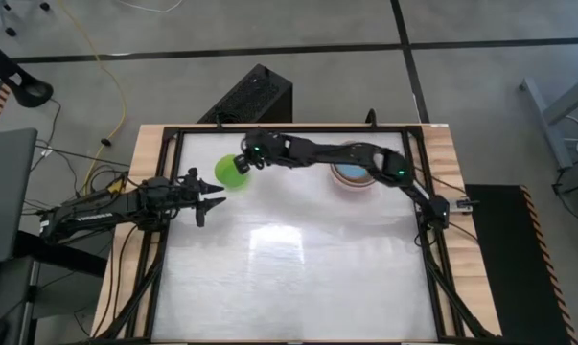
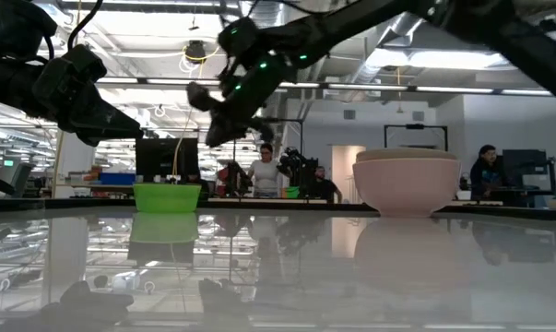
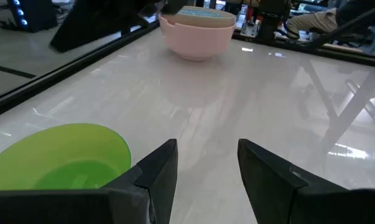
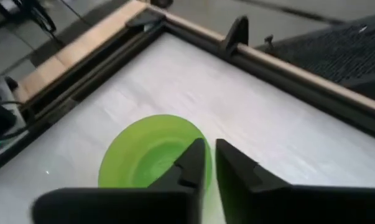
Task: Nest bowls inside each other
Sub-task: Stack the green bowl on top of the blue bowl
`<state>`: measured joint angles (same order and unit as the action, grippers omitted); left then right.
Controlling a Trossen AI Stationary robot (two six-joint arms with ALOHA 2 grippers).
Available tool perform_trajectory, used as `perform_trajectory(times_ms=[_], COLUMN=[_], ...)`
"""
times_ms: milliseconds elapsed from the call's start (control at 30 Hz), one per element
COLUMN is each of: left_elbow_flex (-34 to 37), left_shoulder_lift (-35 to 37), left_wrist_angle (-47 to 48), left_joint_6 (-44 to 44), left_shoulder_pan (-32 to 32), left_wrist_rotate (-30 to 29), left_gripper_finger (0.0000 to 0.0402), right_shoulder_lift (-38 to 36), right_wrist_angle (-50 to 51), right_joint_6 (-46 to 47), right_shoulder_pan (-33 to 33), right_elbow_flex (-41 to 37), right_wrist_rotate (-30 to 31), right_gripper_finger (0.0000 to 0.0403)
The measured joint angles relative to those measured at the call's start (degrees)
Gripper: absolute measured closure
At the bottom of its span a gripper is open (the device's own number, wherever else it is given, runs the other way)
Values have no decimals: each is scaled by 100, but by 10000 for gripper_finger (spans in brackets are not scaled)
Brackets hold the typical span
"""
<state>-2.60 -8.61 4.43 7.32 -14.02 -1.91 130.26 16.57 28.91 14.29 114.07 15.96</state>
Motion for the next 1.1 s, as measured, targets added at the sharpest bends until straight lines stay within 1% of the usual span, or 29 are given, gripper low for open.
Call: perform_trajectory(times_ms=[133,200,267,367,500,600,767,867,1000,1100], left_elbow_flex=[1,1,0,1,0,-1,0,1,-1,0], left_shoulder_lift=[1,1,1,0,-2,-1,-2,0,0,-1], left_wrist_angle=[0,0,0,0,-1,0,0,0,-2,-2], left_joint_6=[0,0,-1,-1,1,2,0,1,1,1], left_shoulder_pan=[0,0,0,0,0,0,0,0,0,0], left_wrist_rotate=[0,0,0,-2,-8,-9,-13,-13,-17,-24], left_gripper_finger=[244,244,244,244,244,244,244,244,244,244], right_shoulder_lift=[719,1028,1281,1428,1525,1536,1534,1534,1538,1537], right_wrist_angle=[846,1186,1340,1106,1369,1479,1478,1608,1617,1545], right_joint_6=[-35,-76,-133,-5,149,144,158,532,631,931], right_shoulder_pan=[78,109,164,224,300,311,254,198,154,115], right_elbow_flex=[1244,1734,2082,2014,2010,2005,2005,1960,1772,1650], right_wrist_rotate=[-118,-188,-455,-872,-943,-939,-917,-917,-902,-972], right_gripper_finger=[291,264,236,199,166,159,159,162,177,205])
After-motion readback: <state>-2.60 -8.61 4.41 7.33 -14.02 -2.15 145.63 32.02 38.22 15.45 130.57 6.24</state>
